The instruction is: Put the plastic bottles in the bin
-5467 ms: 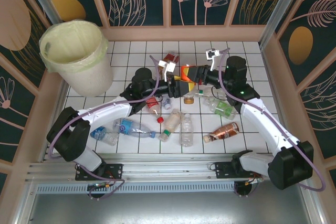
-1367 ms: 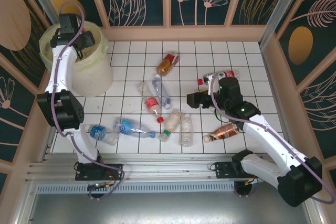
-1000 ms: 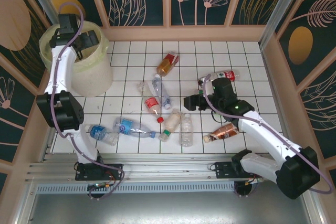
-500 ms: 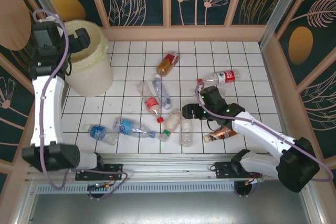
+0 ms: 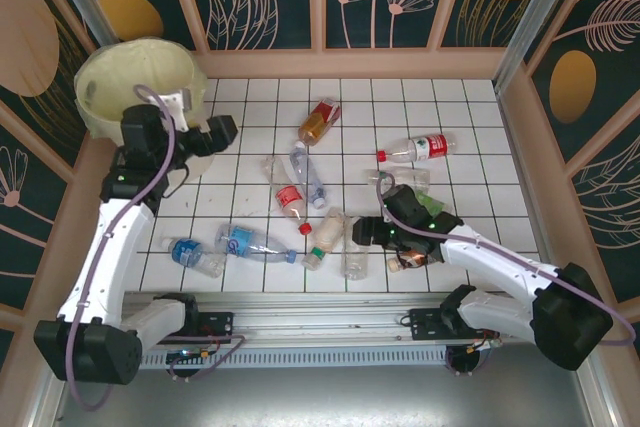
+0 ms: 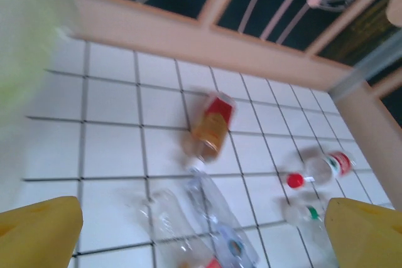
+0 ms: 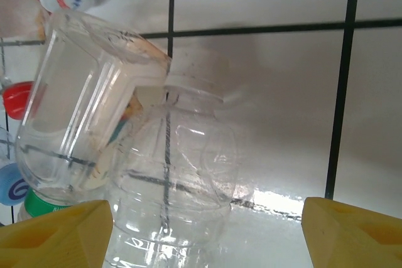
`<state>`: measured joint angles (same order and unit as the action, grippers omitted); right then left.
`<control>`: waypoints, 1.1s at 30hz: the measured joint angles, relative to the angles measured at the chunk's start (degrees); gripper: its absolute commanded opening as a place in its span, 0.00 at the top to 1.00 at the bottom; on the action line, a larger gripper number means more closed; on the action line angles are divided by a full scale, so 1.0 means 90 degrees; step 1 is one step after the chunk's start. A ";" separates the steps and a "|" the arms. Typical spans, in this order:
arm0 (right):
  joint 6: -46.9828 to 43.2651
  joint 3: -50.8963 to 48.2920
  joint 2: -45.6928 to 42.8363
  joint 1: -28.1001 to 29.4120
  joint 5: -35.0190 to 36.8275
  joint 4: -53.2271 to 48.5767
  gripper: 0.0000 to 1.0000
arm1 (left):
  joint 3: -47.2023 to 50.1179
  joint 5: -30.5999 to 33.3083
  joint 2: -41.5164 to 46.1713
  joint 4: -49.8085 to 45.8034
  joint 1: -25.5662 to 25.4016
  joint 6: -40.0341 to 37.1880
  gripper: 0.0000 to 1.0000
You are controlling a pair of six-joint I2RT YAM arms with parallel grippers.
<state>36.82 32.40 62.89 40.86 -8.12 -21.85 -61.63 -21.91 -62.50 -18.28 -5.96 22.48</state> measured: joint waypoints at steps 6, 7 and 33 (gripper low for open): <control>0.0148 -0.0119 0.0379 0.0185 -0.0274 0.0483 0.21 | 0.0325 -0.0223 0.0029 0.0418 -0.1066 0.0160 0.01; 0.0165 -0.0129 0.0432 0.0199 -0.0306 0.0571 0.21 | 0.0338 -0.0236 0.0027 0.0474 -0.1195 0.0158 0.01; 0.0056 -0.0138 0.0826 0.0340 0.0330 0.1348 0.41 | 0.0979 -0.0658 -0.0658 0.1683 -0.2715 0.0398 0.01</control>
<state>37.32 31.16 70.32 43.92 -5.15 -9.72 -52.82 -27.83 -68.42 -3.14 -30.39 26.06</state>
